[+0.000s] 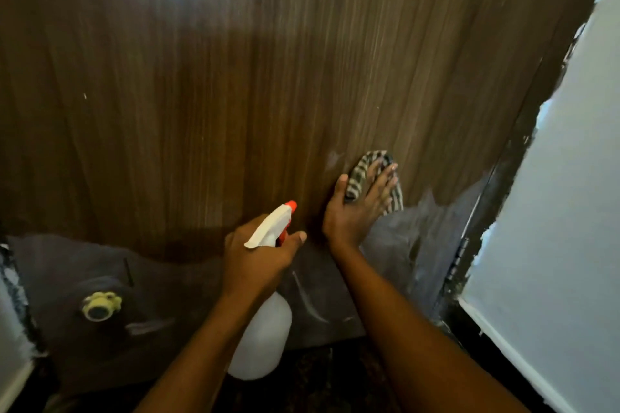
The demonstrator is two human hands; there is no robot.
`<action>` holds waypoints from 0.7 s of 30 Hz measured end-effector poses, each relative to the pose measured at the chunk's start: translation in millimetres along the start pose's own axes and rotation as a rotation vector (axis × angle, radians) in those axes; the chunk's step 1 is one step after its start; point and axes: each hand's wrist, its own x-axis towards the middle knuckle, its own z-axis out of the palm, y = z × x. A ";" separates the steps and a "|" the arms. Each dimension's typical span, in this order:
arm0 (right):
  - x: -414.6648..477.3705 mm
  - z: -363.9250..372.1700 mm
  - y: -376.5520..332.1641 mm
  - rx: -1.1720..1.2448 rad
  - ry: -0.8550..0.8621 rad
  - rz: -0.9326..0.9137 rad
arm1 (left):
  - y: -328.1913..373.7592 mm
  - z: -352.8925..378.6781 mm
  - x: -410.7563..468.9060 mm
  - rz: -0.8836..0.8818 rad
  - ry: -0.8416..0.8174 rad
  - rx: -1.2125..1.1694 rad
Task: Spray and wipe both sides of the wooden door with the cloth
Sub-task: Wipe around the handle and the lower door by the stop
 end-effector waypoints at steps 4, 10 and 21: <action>5.7 -1.8 -8.5 -0.027 -0.034 -0.105 | 0.2 6.4 2.8 0.061 0.052 0.028; -13.9 -7.3 36.9 -0.218 -0.349 -0.875 | 7.4 21.9 0.5 0.143 0.089 -0.089; 18.4 -3.3 4.2 -0.056 -0.115 -0.609 | 5.5 40.7 -7.2 0.181 0.069 0.003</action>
